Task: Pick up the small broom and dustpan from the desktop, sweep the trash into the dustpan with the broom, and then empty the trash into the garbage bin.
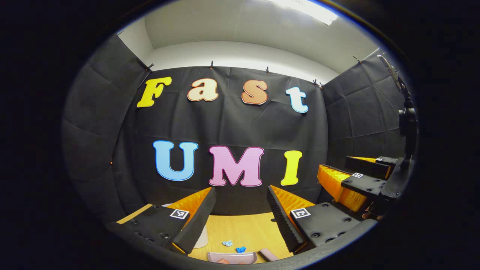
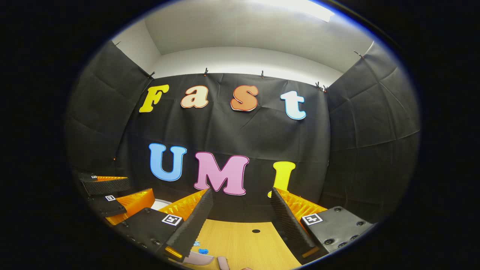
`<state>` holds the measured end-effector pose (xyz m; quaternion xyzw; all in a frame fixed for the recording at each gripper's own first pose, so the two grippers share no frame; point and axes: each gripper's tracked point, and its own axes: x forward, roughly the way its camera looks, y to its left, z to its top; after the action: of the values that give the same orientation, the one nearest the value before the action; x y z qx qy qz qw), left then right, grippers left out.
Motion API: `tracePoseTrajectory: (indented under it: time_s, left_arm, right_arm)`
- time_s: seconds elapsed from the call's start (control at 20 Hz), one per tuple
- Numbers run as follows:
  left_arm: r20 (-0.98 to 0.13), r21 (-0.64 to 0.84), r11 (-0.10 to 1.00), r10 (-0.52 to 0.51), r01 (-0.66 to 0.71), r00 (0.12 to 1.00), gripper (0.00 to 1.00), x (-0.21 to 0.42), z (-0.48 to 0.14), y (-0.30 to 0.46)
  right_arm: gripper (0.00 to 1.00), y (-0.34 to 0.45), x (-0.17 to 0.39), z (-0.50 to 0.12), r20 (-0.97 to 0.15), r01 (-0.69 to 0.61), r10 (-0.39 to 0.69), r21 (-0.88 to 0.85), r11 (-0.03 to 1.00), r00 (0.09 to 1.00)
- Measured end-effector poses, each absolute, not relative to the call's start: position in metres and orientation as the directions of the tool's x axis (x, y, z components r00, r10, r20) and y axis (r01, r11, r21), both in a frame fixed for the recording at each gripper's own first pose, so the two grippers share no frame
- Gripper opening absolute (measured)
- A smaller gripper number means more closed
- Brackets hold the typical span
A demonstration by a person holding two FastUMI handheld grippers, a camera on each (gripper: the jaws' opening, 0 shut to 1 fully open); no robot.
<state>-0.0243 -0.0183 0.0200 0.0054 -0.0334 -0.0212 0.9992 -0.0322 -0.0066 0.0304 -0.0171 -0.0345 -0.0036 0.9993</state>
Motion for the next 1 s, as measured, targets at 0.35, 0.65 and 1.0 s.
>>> tracePoseTrajectory:
  time_s: [0.35, 0.65, 1.0]
  left_arm:
    - [0.021, -0.009, 0.999, -0.045, 0.045, 0.999, 0.81, -0.021, -0.002, -0.01]
    - [-0.187, -0.041, 0.999, -0.027, 0.02, 0.982, 0.81, -0.002, -0.069, -0.01]
    - [-0.525, -0.028, 0.998, 0.04, -0.064, 0.85, 0.82, 0.014, -0.175, -0.008]
  right_arm:
    - [0.96, 0.002, -0.024, 0.007, 0.026, 0.008, -0.007, -0.024, 1.0, 1.0]
    - [1.0, 0.013, 0.003, -0.057, -0.113, -0.036, 0.033, -0.02, 0.999, 0.993]
    - [1.0, 0.022, 0.032, -0.193, -0.438, -0.061, 0.09, 0.081, 0.995, 0.894]
